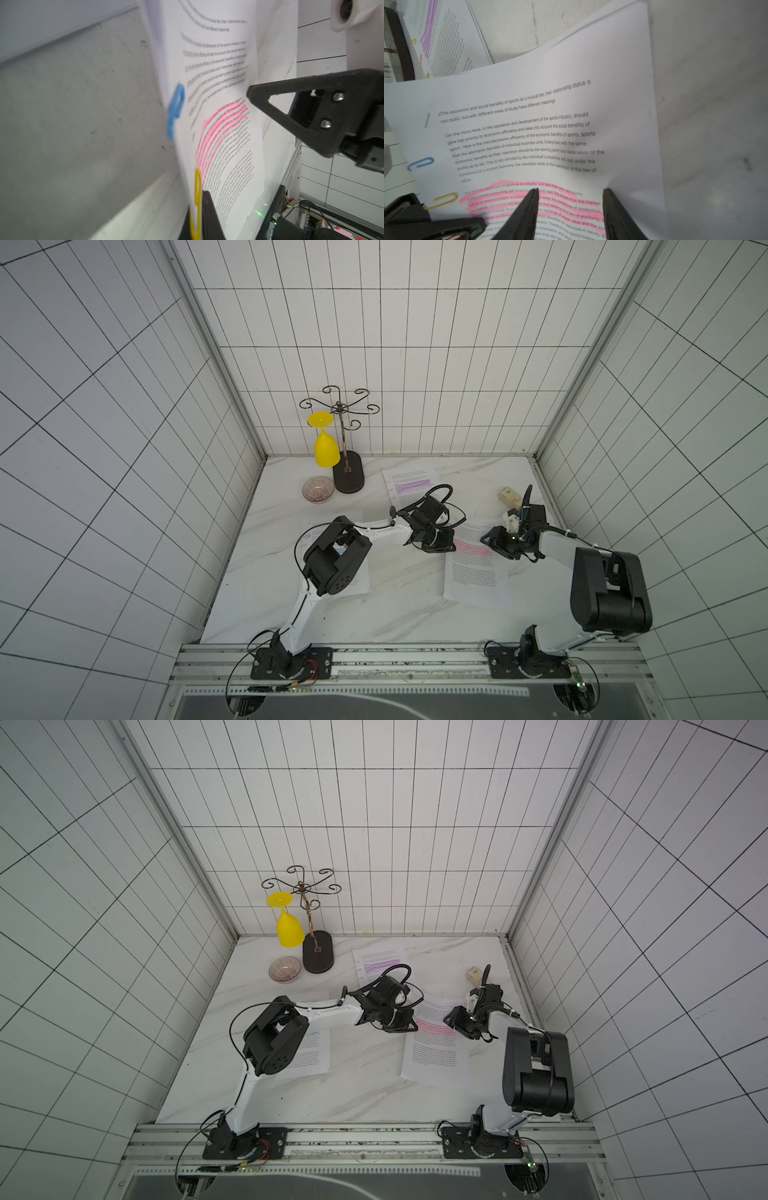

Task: Unclip the paperclips from the documents
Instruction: Pick up the document from the center of the board.

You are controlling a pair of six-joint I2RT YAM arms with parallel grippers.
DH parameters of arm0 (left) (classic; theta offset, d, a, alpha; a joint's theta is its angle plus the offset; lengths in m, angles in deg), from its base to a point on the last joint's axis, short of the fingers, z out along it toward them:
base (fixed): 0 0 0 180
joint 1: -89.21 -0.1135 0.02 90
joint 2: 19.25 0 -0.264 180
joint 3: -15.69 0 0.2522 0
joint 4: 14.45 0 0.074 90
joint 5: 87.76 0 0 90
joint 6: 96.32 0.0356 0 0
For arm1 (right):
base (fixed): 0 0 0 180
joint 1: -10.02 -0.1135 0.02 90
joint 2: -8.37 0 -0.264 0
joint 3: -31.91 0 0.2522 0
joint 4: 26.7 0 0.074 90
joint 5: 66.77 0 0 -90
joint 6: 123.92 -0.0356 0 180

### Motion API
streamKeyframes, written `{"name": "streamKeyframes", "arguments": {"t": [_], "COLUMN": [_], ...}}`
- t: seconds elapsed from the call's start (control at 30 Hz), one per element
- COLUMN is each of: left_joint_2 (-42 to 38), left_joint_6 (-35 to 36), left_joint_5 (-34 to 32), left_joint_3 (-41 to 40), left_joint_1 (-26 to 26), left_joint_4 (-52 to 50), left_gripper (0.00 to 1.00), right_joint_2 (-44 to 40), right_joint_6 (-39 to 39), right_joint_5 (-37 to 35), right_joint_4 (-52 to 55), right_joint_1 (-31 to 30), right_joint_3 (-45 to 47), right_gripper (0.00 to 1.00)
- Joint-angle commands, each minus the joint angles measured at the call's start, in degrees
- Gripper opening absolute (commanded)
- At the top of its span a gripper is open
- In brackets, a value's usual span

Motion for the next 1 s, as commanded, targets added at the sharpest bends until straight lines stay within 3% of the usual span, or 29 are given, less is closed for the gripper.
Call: {"name": "streamKeyframes", "arguments": {"t": [0.0,0.17,0.4,0.53,0.67,0.73,0.97], "left_joint_2": [-5.3,-14.4,-34.5,-45.0,-53.8,-58.0,-63.3], "left_joint_6": [7.1,16.7,27.9,29.3,30.7,34.7,37.2], "left_joint_5": [-5.6,-12.9,-14.5,-9.8,-2.1,2.1,9.7], "left_joint_3": [3.4,5.0,-8.6,-19.3,-28.4,-32.7,-37.1], "left_joint_1": [0.0,0.0,-1.5,-5.6,-10.4,-11.9,-13.7], "left_joint_4": [-7.5,-16.2,-10.4,-1.3,8.1,12.4,15.3], "left_gripper": [0.0,0.0,0.0,0.0,0.0,0.0,0.0], "right_joint_2": [-3.4,-11.2,-18.5,-20.1,-17.2,-15.8,-11.6], "right_joint_6": [1.3,1.2,-2.6,-7.7,-6.2,-4.7,-5.4], "right_joint_5": [5.7,10.3,17.3,19.3,24.2,27.4,33.2], "right_joint_4": [-1.7,-9.8,-32.4,-49.0,-53.9,-55.5,-63.7], "right_joint_1": [-0.1,-1.6,-5.1,-8.0,-11.2,-12.8,-15.6], "right_joint_3": [1.8,1.8,6.8,10.2,7.4,5.8,4.8], "right_gripper": [0.6,0.67,0.69,0.7,0.7,0.72,0.75]}}
